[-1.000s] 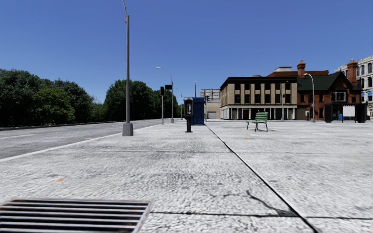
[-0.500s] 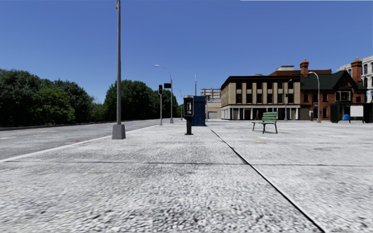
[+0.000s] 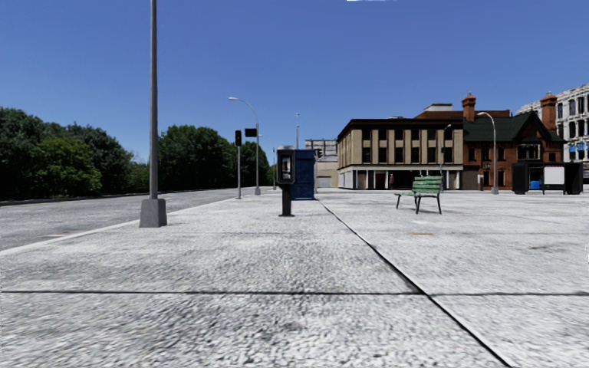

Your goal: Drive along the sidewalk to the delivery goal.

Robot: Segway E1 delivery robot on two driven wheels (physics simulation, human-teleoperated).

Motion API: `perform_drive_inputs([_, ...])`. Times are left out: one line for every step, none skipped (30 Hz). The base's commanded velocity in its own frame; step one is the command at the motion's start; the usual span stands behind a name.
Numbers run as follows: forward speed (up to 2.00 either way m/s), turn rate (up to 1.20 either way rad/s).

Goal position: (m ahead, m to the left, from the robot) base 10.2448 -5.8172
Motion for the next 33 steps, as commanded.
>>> perform_drive_inputs([2.0,-0.48])
perform_drive_inputs([1.89,-0.48])
perform_drive_inputs([1.75,-0.48])
perform_drive_inputs([1.56,-0.48])
perform_drive_inputs([1.56,-0.48])
perform_drive_inputs([1.36,-0.48])
perform_drive_inputs([1.24,-0.48])
perform_drive_inputs([1.2,-0.48])
perform_drive_inputs([1.2,-0.48])
perform_drive_inputs([1.18,-0.48])
perform_drive_inputs([1.17,-0.48])
perform_drive_inputs([1.16,-0.48])
perform_drive_inputs([1.16,-0.48])
perform_drive_inputs([1.1,-0.48])
perform_drive_inputs([1.05,-0.48])
perform_drive_inputs([1.0,-0.48])
perform_drive_inputs([0.93,-0.48])
perform_drive_inputs([0.93,-0.48])
perform_drive_inputs([0.89,-0.48])
perform_drive_inputs([0.85,-0.47])
perform_drive_inputs([0.82,-0.47])
perform_drive_inputs([0.82,-0.47])
perform_drive_inputs([0.81,-0.47])
perform_drive_inputs([0.8,-0.47])
perform_drive_inputs([0.79,-0.47])
perform_drive_inputs([0.79,-0.47])
perform_drive_inputs([0.79,-0.47])
perform_drive_inputs([0.79,-0.47])
perform_drive_inputs([0.79,-0.46])
perform_drive_inputs([0.79,-0.46])
perform_drive_inputs([0.79,-0.41])
perform_drive_inputs([0.79,-0.41])
perform_drive_inputs([0.79,-0.32])
